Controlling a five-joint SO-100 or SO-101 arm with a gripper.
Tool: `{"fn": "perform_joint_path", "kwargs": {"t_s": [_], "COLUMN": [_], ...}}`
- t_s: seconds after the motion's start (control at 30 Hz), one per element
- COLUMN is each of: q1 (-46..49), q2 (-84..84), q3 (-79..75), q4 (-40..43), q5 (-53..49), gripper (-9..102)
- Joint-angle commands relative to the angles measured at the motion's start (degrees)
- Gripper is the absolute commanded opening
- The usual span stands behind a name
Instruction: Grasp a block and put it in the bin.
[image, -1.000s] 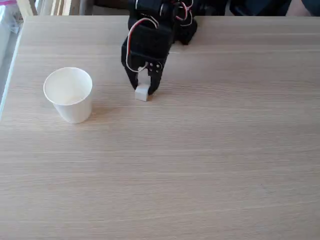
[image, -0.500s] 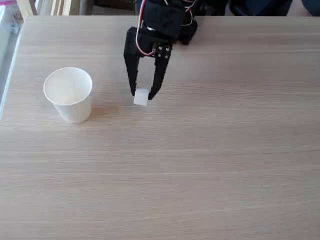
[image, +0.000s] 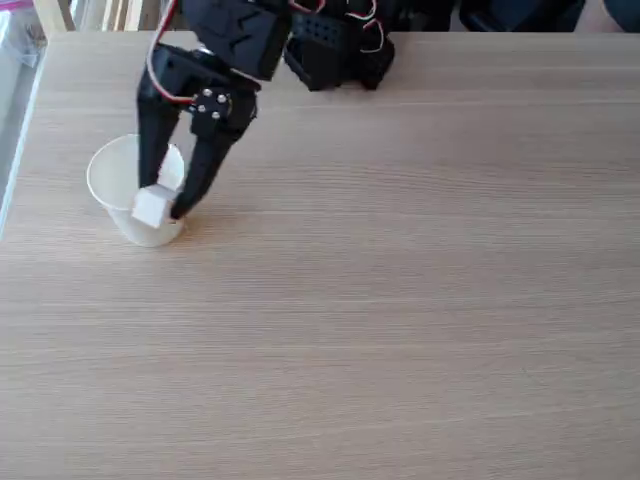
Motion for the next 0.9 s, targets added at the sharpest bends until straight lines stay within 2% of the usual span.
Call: {"fn": "perform_joint_path", "kwargs": {"t_s": [0.0, 0.17, 0.37, 0.6, 0.7, 0.87], "q1": [4.3, 8.9, 10.0, 8.8, 8.8, 9.5], "q2": [-3.9, -4.7, -3.4, -3.3, -3.3, -3.2], "q3": [-6.9, -7.7, -7.4, -7.1, -7.0, -6.4], "q4": [1.4, 6.9, 16.1, 17.5, 17.5, 16.3], "q5": [-0.1, -2.2, -4.8, -5.1, -5.4, -6.9], "gripper": [7, 7, 7, 7, 16, 25]}}
